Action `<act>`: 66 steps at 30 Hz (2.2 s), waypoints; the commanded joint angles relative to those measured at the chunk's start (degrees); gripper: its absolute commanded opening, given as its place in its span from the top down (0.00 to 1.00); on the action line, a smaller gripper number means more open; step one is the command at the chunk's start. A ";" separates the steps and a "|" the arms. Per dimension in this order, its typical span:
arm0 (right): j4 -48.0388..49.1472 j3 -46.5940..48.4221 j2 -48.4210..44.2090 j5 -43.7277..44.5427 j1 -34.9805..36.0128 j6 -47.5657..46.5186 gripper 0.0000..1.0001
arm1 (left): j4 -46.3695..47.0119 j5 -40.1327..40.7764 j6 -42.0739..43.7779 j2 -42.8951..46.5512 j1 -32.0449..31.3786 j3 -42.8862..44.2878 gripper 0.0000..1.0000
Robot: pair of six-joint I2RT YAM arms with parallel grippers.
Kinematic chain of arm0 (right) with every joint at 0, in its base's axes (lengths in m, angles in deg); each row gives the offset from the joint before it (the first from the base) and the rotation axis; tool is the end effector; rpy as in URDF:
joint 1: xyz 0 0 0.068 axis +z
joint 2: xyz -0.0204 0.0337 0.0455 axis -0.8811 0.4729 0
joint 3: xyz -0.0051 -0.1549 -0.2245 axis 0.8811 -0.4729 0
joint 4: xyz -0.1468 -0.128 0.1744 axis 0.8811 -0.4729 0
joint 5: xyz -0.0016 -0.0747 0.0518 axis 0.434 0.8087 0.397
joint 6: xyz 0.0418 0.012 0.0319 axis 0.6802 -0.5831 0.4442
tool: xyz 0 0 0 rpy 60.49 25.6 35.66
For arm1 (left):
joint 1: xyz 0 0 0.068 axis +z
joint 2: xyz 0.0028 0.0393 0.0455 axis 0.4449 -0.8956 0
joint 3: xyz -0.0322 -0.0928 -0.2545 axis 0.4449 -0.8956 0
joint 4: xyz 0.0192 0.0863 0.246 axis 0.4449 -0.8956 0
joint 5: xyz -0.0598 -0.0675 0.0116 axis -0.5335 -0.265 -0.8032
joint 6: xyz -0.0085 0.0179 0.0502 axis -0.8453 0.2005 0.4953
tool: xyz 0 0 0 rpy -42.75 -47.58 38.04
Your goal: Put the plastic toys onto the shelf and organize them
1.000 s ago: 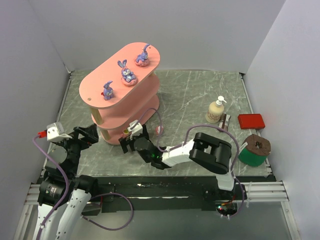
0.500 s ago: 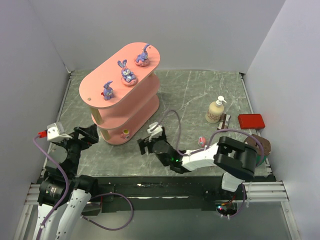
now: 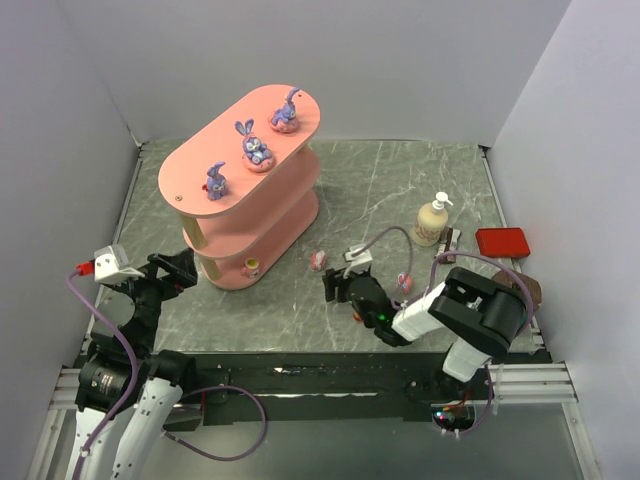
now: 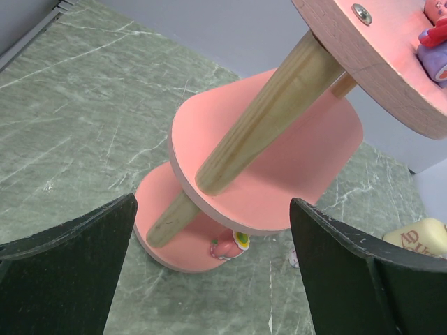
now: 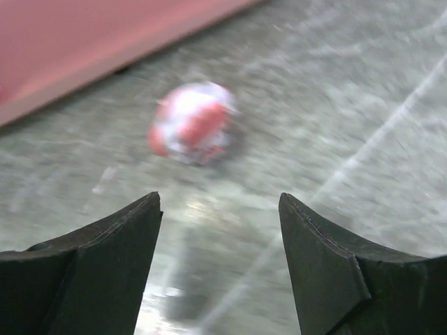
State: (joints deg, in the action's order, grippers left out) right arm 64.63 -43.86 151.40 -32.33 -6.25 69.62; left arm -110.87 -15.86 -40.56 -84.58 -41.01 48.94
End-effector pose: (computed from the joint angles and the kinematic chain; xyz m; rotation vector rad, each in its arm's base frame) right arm 0.1640 0.2087 0.1297 -0.3163 1.8241 0.3874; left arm 0.0573 -0.0035 0.3210 -0.4713 1.5645 -0.3609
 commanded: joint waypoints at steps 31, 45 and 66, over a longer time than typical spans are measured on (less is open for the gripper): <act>19.43 -0.87 12.84 -27.67 -15.80 52.48 0.28 | 0.71 0.74 -0.40 -0.48 0.18 0.39 0.04; 19.44 1.33 15.31 -28.47 -18.70 53.28 0.30 | 0.79 0.66 -0.40 -0.66 0.18 0.39 0.04; 17.43 5.46 16.72 -32.07 -19.40 51.00 0.30 | 0.79 0.66 -0.40 -0.83 0.18 0.39 0.04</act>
State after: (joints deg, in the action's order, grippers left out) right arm 82.10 -39.71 168.01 -64.19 -25.09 121.73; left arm -111.06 -15.84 -40.56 -84.58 -41.01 48.94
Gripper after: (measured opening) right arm 0.717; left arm 0.966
